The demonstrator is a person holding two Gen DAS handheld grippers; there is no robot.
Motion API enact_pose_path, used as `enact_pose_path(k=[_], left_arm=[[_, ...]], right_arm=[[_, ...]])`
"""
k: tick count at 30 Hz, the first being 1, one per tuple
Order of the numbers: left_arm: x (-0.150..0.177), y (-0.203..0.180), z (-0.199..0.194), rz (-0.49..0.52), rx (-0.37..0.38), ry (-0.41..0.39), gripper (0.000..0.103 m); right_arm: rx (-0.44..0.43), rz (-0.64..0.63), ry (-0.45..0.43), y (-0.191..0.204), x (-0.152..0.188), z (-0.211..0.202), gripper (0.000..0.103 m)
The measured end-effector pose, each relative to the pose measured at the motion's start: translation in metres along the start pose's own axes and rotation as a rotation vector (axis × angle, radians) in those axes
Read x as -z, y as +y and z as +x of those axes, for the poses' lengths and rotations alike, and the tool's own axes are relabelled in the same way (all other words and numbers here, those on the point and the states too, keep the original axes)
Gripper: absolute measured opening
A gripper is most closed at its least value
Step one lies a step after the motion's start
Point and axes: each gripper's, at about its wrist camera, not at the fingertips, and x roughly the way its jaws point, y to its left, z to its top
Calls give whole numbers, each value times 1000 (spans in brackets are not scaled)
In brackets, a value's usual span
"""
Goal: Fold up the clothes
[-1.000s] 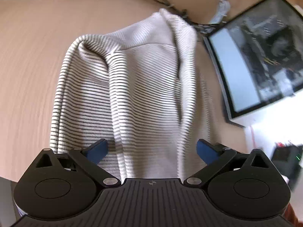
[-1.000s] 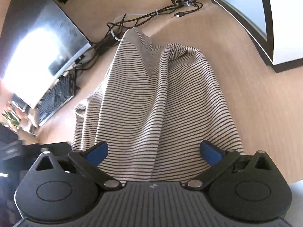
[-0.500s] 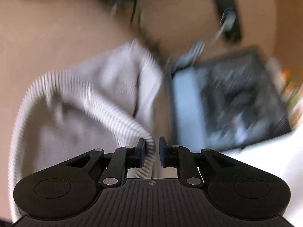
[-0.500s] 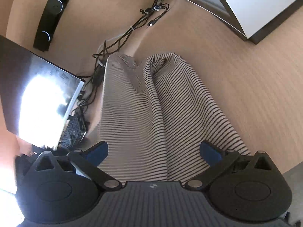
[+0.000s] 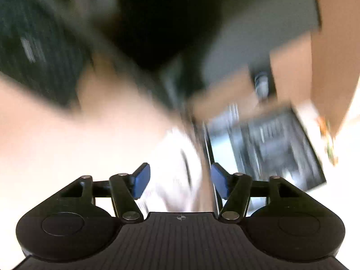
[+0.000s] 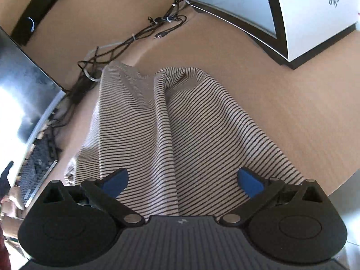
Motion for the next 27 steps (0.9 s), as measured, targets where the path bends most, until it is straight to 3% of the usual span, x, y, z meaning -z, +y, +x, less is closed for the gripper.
enact_pose_path(k=[4,7,11,13,15,17,18,21,24,27], left_arm=[[59,-18,85,103,-77,292,67],[72,-28,117,146,-116,319,69],[91,-42,158,202,-168,355,71],[96,-43,165,202,-149,365,74],[99,-41,164,177,-112,381,65],[99,-41,163,160,-109,399,11],[95,-40,162,150,-112,396,14],[66,-40,137,78,-41,318,11],[17,-41,87,57,-14,115,11],[-41,-25,22,-1,-45,-144,11]], right_arm=[[76,-53,-10,13,5,4,103],[116,-76,-27,24,7,0,103],[142,-205,-153,39,6,-15,103],[143,-212,-178,37,1,-13,100],[108,-175,-162,28,-6,-5,86],[75,-129,-139,17,-13,3,79],[64,-103,-126,11,-16,7,78],[37,-72,-105,0,-21,11,78],[13,-102,-77,-3,-23,11,78],[30,-166,-64,3,-20,13,78]])
